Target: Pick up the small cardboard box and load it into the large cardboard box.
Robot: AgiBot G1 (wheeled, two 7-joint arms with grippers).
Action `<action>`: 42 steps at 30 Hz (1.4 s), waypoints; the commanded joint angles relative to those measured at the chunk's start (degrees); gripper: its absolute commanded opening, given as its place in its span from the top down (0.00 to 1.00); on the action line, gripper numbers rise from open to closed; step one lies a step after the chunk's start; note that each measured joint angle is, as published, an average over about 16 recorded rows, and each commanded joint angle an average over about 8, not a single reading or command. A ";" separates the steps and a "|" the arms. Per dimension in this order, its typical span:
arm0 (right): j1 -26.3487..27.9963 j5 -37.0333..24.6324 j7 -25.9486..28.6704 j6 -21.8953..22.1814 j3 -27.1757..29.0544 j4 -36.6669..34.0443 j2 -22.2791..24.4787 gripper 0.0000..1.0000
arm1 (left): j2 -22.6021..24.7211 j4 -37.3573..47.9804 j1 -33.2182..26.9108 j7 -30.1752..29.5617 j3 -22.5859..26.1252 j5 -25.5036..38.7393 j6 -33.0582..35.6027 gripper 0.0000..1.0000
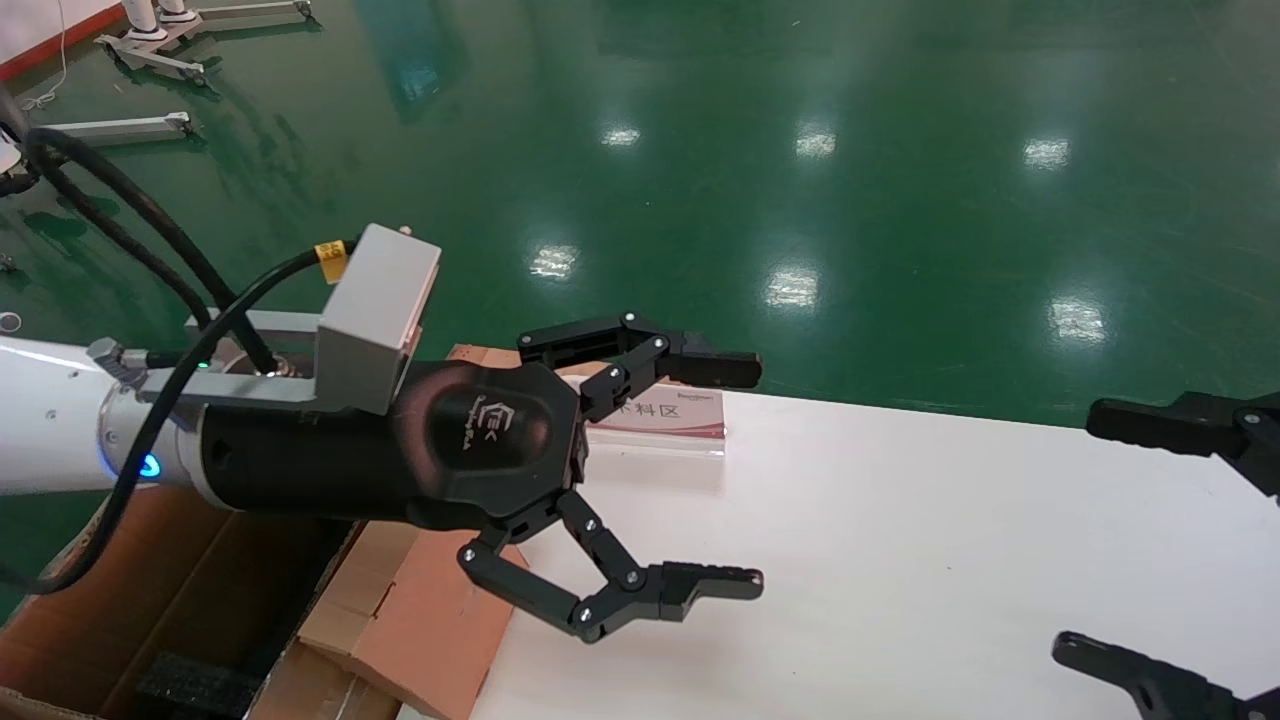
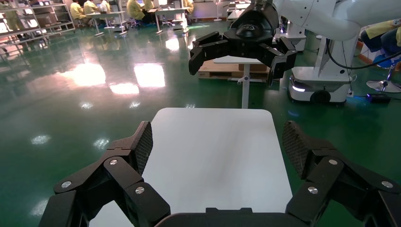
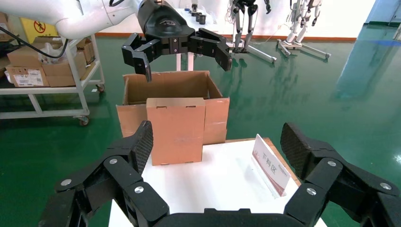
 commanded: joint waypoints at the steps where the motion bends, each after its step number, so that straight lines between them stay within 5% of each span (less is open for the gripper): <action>1: 0.00 0.00 0.00 0.00 0.00 0.00 0.00 0.00 | 0.00 0.00 0.00 0.00 0.00 0.00 0.00 0.00; 14: 0.01 0.00 0.00 0.00 -0.01 -0.01 -0.01 0.00 | -0.39 -0.20 -0.31 -0.37 0.48 1.33 -0.13 0.00; 22: 0.03 0.02 -0.03 -0.01 -0.04 -0.05 0.00 0.00 | -2.63 -2.28 -5.95 -7.75 5.33 13.92 -2.16 0.00; 33: 0.05 0.05 -0.06 0.00 -0.09 -0.06 0.01 0.00 | -0.25 -3.88 -26.50 -25.88 20.57 40.20 4.62 0.00; 42: 0.06 0.07 -0.08 0.02 -0.13 -0.06 0.03 0.00 | 0.75 -4.05 -39.45 -38.73 36.16 46.91 5.17 0.00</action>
